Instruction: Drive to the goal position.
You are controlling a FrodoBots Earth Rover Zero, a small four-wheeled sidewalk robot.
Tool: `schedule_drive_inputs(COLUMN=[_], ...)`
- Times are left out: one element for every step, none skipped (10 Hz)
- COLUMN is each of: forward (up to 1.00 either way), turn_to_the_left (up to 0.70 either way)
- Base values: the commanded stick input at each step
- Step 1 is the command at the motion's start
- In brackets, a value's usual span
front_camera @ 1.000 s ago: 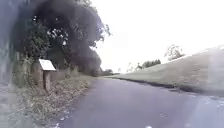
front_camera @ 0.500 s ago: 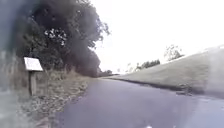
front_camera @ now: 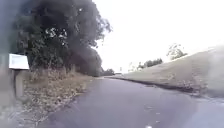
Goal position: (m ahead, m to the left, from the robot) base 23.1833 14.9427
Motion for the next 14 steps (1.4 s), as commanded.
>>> schedule_drive_inputs(forward=[1.0,1.0,1.0,1.0,1.0,1.0,1.0,1.0,1.0,1.0,1.0,1.0,1.0,1.0], turn_to_the_left=[0.0,0.09,0.31,0.22,0.0,0.0,0.0,0.0,0.0,0.0,0.0,0.18,0.37,0.4])
